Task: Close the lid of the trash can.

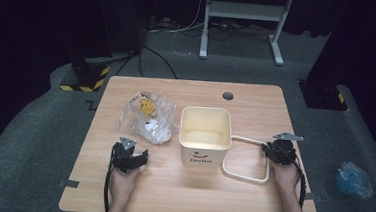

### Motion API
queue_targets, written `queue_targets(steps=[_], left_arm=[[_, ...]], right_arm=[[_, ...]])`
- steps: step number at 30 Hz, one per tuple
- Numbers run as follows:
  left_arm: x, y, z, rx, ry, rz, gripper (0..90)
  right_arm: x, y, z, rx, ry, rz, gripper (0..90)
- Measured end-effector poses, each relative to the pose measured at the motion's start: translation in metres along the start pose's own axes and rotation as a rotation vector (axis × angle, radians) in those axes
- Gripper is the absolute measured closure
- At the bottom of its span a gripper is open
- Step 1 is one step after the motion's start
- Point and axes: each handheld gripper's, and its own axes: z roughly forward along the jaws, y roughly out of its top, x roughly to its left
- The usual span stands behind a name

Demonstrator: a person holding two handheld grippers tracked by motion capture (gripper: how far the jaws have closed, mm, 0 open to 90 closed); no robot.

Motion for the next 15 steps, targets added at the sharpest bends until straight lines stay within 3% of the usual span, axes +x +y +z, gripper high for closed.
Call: queue_targets(steps=[15], left_arm=[[0.0001,0.0001,0.0002,-0.002,0.001,-0.002,30.1]], right_arm=[[-0.0002,-0.0032,-0.0011,-0.019,-0.004,-0.032,75.5]])
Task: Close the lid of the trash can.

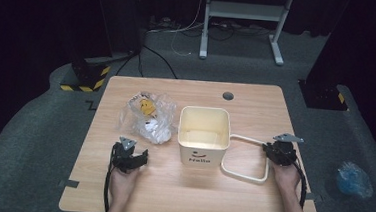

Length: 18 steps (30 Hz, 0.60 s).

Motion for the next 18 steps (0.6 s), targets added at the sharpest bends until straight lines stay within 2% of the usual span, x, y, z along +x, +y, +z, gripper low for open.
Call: queue_targets(steps=[8,18], left_arm=[[-0.0001,0.0,0.0,0.0,-0.001,-0.001,30.2],[0.0,0.0,0.0,0.0,0.0,0.0,30.1]], right_arm=[[0.0022,0.0012,0.0,0.005,-0.019,-0.029,76.1],[-0.0056,0.0002,-0.0072,-0.007,-0.018,0.003,76.6]])
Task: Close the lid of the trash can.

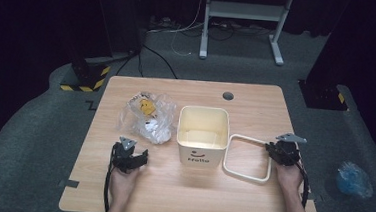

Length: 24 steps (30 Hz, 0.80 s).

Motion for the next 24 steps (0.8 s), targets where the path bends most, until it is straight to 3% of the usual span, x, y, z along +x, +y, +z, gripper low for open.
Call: queue_targets(steps=[24], left_arm=[[0.0,0.0,0.0,0.0,-0.001,-0.001,30.1]], right_arm=[[-0.009,0.007,-0.022,-0.019,0.037,0.023,77.4]])
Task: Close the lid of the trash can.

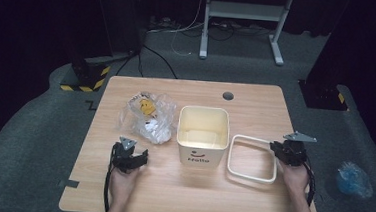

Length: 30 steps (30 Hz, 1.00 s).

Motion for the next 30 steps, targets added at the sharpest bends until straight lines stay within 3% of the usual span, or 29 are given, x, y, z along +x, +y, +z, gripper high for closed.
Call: queue_targets(steps=[17,30], left_arm=[[0.0,0.0,0.0,0.0,0.001,0.001,30.1],[0.0,0.0,0.0,0.0,0.0,0.0,30.1]], right_arm=[[0.002,0.014,-0.019,-0.025,0.019,-0.023,77.5],[0.0,0.02,-0.025,-0.033,0.039,-0.003,77.6]])
